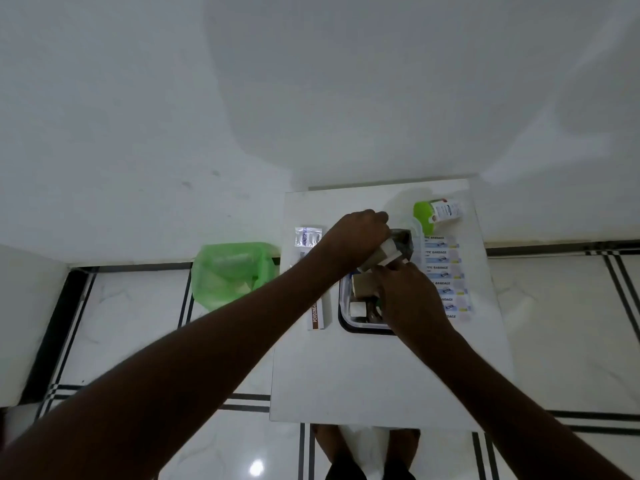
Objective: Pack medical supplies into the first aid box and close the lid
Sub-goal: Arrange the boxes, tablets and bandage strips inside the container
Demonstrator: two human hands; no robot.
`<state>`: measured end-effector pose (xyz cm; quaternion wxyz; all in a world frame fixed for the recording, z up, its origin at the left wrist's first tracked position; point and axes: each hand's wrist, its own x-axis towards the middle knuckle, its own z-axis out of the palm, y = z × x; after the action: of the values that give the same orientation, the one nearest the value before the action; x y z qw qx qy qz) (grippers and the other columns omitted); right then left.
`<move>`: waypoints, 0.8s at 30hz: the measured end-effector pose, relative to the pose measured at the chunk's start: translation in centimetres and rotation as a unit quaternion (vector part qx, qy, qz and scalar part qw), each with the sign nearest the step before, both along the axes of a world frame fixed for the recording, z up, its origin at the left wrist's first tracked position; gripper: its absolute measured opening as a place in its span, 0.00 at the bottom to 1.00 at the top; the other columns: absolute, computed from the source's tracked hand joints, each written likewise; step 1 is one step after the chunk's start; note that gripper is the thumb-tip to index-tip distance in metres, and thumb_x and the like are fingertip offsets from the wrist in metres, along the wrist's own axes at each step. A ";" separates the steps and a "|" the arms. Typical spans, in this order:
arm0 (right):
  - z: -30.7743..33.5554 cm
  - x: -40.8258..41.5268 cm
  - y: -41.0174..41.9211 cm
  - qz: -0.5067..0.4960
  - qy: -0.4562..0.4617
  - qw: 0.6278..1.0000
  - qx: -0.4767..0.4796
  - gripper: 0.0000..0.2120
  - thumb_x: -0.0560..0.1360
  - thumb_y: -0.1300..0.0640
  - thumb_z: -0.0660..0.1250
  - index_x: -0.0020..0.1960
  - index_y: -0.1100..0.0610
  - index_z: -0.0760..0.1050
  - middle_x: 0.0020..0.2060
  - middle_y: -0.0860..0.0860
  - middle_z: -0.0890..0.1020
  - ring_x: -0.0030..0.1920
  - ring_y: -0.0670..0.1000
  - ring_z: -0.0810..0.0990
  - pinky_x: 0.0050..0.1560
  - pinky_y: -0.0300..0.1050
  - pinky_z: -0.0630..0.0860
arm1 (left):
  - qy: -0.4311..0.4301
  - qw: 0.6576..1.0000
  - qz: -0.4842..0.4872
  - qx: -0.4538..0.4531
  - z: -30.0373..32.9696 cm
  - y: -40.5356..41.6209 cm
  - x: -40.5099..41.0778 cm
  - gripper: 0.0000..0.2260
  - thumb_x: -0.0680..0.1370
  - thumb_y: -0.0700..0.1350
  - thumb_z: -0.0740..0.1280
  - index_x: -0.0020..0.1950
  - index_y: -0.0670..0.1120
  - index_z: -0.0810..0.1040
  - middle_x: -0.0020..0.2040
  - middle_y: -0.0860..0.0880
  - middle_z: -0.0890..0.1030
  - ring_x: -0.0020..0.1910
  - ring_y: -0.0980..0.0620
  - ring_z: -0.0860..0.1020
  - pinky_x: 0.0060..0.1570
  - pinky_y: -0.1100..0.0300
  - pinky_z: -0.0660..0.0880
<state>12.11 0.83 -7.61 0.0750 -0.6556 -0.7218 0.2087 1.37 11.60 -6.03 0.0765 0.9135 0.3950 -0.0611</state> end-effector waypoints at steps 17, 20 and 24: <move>0.8 9.1 10.4 -0.009 -0.103 0.995 -0.008 0.37 0.66 0.68 0.68 0.74 0.60 0.62 0.68 0.63 0.70 0.68 0.66 0.67 0.65 0.60 0.69 | -0.197 0.945 0.260 -0.008 -1.7 -3.3 -3.3 0.25 0.80 0.36 0.63 0.77 0.49 0.67 0.65 0.42 0.75 0.50 0.41 0.81 0.46 0.47 0.80; -1.1 9.5 12.1 0.047 -0.143 0.988 -0.040 0.39 0.66 0.64 0.71 0.75 0.57 0.62 0.70 0.63 0.69 0.70 0.65 0.66 0.68 0.58 0.64 | -0.196 0.932 0.306 0.010 -2.2 -3.8 -3.1 0.26 0.79 0.36 0.61 0.77 0.49 0.67 0.64 0.42 0.75 0.49 0.41 0.81 0.45 0.49 0.78; -1.9 9.5 13.0 0.047 -0.177 0.983 0.011 0.34 0.65 0.63 0.72 0.70 0.57 0.67 0.62 0.61 0.75 0.64 0.64 0.71 0.67 0.59 0.63 | -0.219 0.921 0.322 0.020 -2.5 -4.1 -3.4 0.25 0.80 0.36 0.60 0.77 0.49 0.67 0.62 0.42 0.77 0.50 0.41 0.80 0.44 0.52 0.75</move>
<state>21.65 13.80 -9.55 -0.0569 -0.6465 -0.7560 0.0851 -1.99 7.53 -8.55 0.1581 0.7286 0.6426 0.1764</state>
